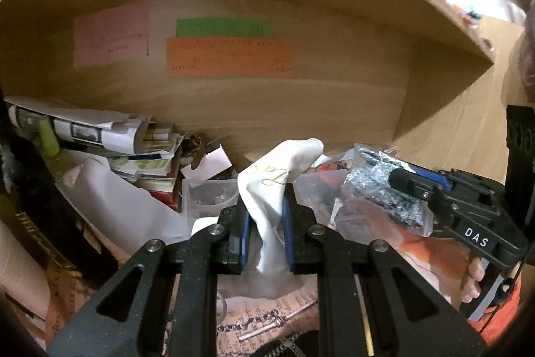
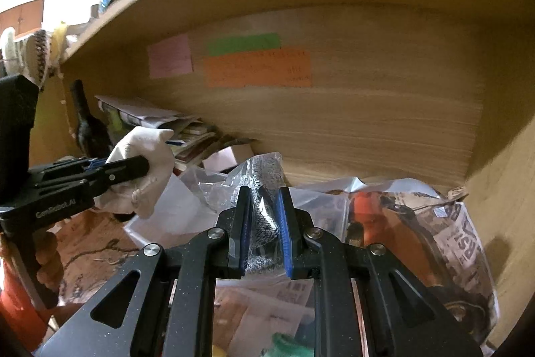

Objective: Organize soft objects
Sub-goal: 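Lower both held items into the clear plastic box and open both tools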

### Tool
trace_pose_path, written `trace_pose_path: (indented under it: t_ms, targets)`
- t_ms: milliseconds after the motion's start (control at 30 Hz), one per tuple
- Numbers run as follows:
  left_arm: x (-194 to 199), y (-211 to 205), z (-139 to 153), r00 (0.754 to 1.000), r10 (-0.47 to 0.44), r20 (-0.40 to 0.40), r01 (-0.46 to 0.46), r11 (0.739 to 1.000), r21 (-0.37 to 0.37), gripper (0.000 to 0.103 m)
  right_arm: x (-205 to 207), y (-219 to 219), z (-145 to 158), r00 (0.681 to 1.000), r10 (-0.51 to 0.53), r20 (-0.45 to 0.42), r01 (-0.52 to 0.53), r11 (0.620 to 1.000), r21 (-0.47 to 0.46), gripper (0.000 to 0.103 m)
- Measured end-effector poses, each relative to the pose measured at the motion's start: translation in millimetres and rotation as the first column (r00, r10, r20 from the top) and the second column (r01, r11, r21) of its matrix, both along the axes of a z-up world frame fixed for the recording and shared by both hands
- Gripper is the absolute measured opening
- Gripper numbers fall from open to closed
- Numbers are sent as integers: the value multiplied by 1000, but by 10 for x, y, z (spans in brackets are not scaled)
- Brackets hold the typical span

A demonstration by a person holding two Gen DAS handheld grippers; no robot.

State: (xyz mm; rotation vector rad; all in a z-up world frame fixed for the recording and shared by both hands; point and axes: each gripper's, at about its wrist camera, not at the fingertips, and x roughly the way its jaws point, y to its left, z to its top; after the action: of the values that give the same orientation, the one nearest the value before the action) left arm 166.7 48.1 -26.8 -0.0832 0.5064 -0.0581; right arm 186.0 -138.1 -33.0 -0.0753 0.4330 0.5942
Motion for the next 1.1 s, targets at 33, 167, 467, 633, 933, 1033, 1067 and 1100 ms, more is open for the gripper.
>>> trace_pose_path:
  t_ms: [33, 167, 467, 633, 933, 1033, 1067, 1100]
  targets:
    - [58, 1, -28, 1000, 3, -12, -3, 1000, 5, 17, 42, 16, -11, 1000, -1, -9, 1, 1000, -3, 14]
    - [288, 16, -172, 997, 9, -73, -8, 1000, 5, 17, 256, 92, -140, 998, -10, -59, 8, 999, -32, 14]
    - [745, -11, -643, 970, 6, -243, 4, 999, 39, 17, 562, 205, -474, 982, -31, -184, 13, 995, -103, 14]
    - [832, -44, -814, 958, 4, -287, 12, 998, 53, 17, 616, 287, -602, 977, -28, -213, -6, 988, -157, 14]
    - [845, -109, -919, 947, 4, -322, 21, 997, 73, 26, 638, 350, -703, 971, -25, -238, -25, 979, -205, 16]
    - [828, -117, -907, 947, 7, -321, 18, 997, 76, 39, 641, 354, -710, 969, -25, -244, -27, 978, -208, 17]
    - [818, -122, -899, 949, 8, -315, 17, 997, 77, 42, 638, 356, -705, 969, -26, -244, -26, 978, -208, 19]
    - [799, -124, -882, 951, 9, -309, 16, 997, 79, 42, 634, 351, -695, 970, -27, -241, -24, 978, -206, 24]
